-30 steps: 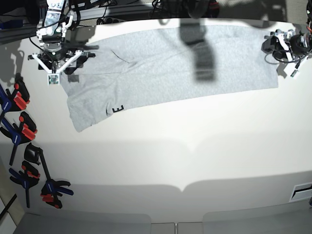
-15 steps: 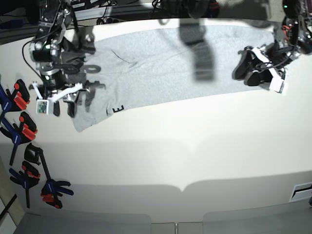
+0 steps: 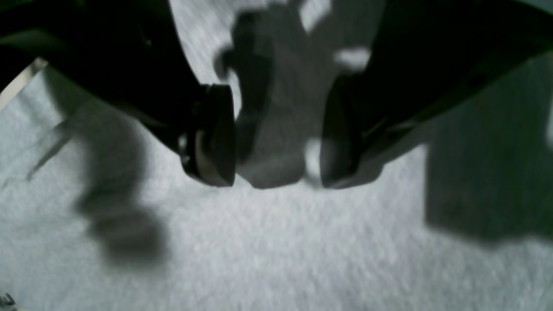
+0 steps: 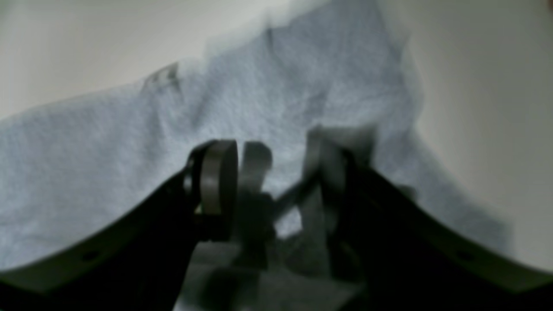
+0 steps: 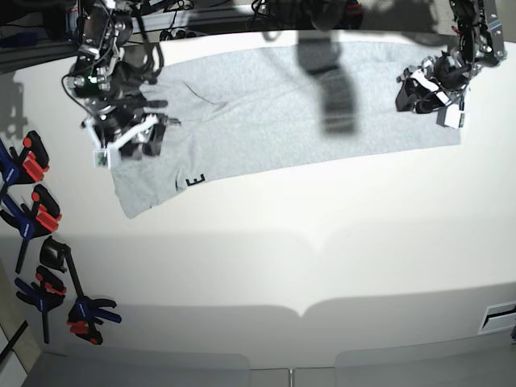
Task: Fold the T-shirt properly
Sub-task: 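Pull both grippers apart to straighten the folded shirt strip, then release the left gripper and regrasp the strip end near the sleeve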
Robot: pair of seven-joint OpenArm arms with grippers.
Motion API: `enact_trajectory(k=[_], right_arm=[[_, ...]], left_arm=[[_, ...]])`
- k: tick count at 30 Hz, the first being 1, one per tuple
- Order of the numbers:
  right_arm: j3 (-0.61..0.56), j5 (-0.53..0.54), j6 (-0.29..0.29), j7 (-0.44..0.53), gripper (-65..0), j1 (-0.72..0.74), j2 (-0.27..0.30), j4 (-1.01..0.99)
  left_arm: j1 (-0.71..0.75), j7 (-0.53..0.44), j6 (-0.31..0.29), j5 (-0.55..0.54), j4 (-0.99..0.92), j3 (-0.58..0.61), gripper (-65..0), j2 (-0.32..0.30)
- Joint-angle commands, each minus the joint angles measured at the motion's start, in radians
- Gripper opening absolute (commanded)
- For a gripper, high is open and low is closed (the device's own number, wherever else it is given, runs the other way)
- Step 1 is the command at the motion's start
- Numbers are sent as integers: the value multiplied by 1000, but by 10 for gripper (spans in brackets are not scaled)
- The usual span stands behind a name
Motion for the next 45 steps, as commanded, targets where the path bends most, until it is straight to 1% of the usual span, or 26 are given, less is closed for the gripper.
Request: enact_trajectory(k=[1, 3, 7, 12, 15, 18, 22, 25, 26, 27, 31, 34, 38, 42, 45], right_arm=[[5, 4, 0, 26, -364, 20, 13, -28], [5, 3, 0, 26, -364, 45, 14, -120], [5, 14, -1, 29, -364, 111, 13, -250], [5, 113, 0, -13, -364, 155, 10, -266], [5, 118, 8, -25, -364, 167, 10, -265], [5, 115, 24, -35, -364, 167, 11, -264], [5, 117, 27, -35, -364, 168, 11, -262], [5, 116, 38, -35, -364, 168, 11, -259], [5, 116, 53, -36, -364, 168, 11, -256], [5, 116, 64, -40, -364, 168, 11, -252], [5, 116, 102, -59, -364, 167, 11, -198], [6, 116, 131, -84, -364, 157, 11, -116], [6, 115, 148, -87, -364, 96, 11, 48], [5, 111, 151, -87, -364, -8, 11, 220], [5, 108, 157, -88, -364, -98, 10, 335]], left_arm=[[-5, 2, 11, 55, -27, -5, -354, -10], [-27, -35, 12, 114, -93, -5, -354, -17], [-108, -37, 12, 121, -184, -5, -354, -50], [-212, -35, 12, 128, -217, -5, -354, -100], [-254, -13, 14, 123, -216, -5, -353, -129], [-283, 39, 14, 66, -215, -5, -353, -151], [-298, 56, 7, -51, -179, -5, -353, -191], [-305, 113, 8, -68, -124, -5, -353, -231], [-305, 121, 16, -68, -108, -5, -353, -248], [-304, 120, 40, -68, -94, -5, -353, -264], [-304, 130, 140, -68, -83, -5, -353, -320], [-282, 150, 195, -68, -83, -5, -353, -344], [-220, 153, 200, -87, -83, -45, -353, -344], [-154, 158, 198, -131, -83, -133, -353, -327], [-117, 150, 193, -132, -84, -201, -353, -319]])
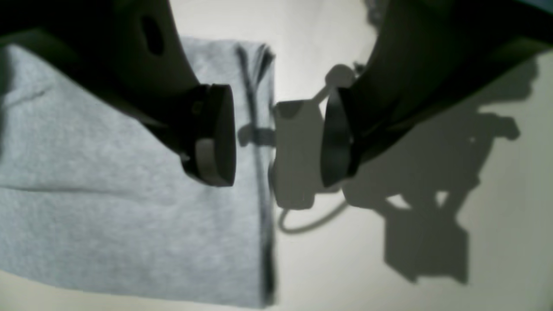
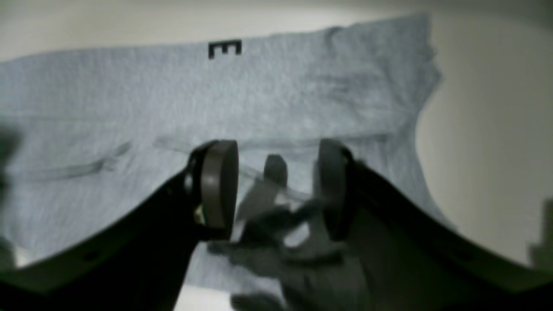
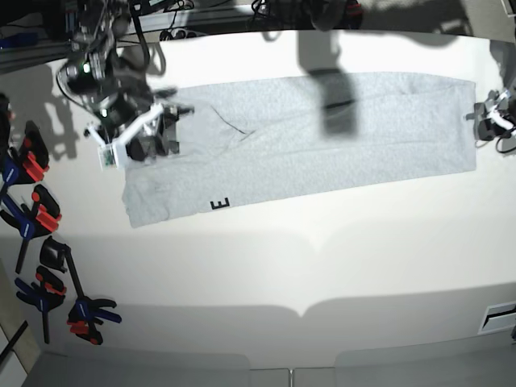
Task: Fold the T-shirt properly
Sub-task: 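Release the left gripper and regrasp the strip end near the sleeve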
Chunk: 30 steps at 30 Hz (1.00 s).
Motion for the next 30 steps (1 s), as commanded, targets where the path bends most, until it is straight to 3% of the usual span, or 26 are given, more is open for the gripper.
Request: enact_trajectory(k=[1, 6, 13, 19, 23, 30], right_arm=[[4, 22, 6, 26, -364, -18, 10, 49], [4, 23, 5, 11, -364, -100, 10, 161], [4, 24, 5, -11, -364, -105, 10, 232], [4, 26, 5, -11, -364, -104, 10, 237], [4, 26, 5, -11, -364, -104, 10, 237], [4, 26, 5, -11, -364, -104, 10, 237]], left_arm=[[7, -28, -18, -13, 13, -26, -353, -27], [18, -27, -74, -56, -63, -37, -353, -17], [-55, -17, -180, -153, -318, -37, -353, 7], [-116, 180, -312, -352, -491, -37, -353, 13], [-115, 301, -320, -446, -496, -37, -353, 45], [-118, 251, -320, -454, -496, -36, -356, 75]])
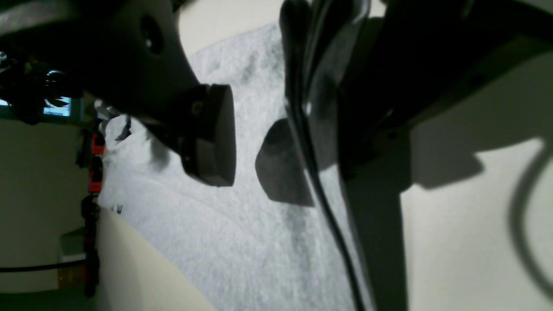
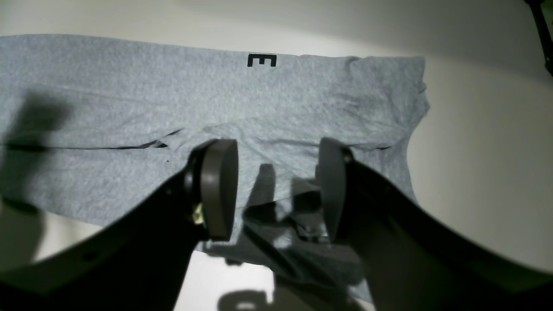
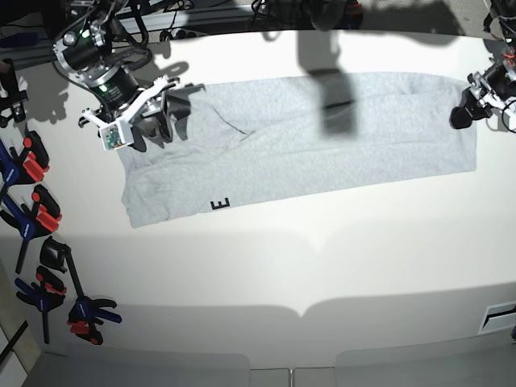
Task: Fold the T-shirt properly
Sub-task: 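Release the left gripper and regrasp the strip end near the sleeve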
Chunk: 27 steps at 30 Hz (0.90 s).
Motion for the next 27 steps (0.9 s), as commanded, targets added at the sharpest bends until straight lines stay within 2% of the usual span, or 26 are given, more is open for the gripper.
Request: enact_trajectory(k=[1, 7, 10, 13, 17, 22, 25, 27], right_arm=[[4, 11, 1, 24, -364, 3, 8, 22], [4, 11, 1, 23, -364, 23, 8, 22], [4, 11, 1, 20, -364, 39, 8, 22], [4, 11, 1, 15, -364, 39, 8, 22], [4, 11, 1, 13, -364, 39, 9, 22], [4, 12, 1, 13, -364, 39, 8, 22], [4, 15, 1, 13, -364, 39, 8, 22], [4, 15, 1, 13, -364, 39, 8, 22]], left_arm=[[0, 18, 10, 28, 6, 0, -365, -17], [0, -13, 10, -13, 6, 0, -519, -17], [0, -113, 10, -23, 6, 0, -648, -21], [0, -184, 10, 13, 6, 0, -650, -47], [-31, -182, 10, 107, 7, 0, -650, -117], [-86, -171, 10, 158, 8, 0, -650, -206], [-105, -165, 10, 185, 46, 0, -650, -221], [-98, -150, 10, 210, 113, 0, -650, -204]])
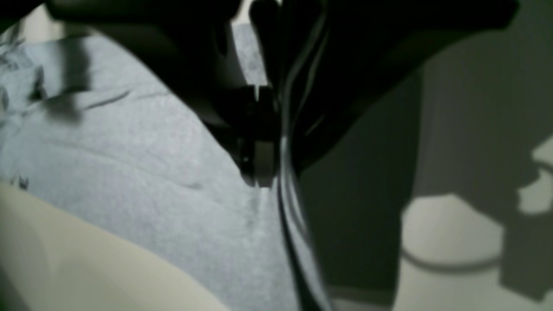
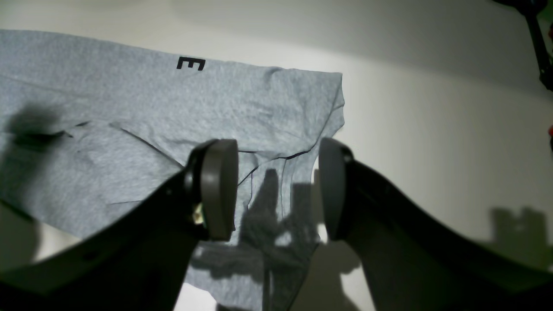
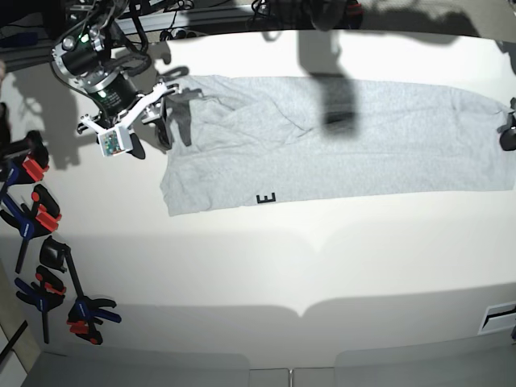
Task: Fold the T-shirt properly
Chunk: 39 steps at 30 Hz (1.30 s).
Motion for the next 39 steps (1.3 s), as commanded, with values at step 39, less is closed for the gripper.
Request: enact_trajectory(k=[39], right_arm=[[4, 14, 1, 26, -364, 6, 9, 21]], left_arm=[[129, -68, 160, 218, 730, 278, -650, 489]])
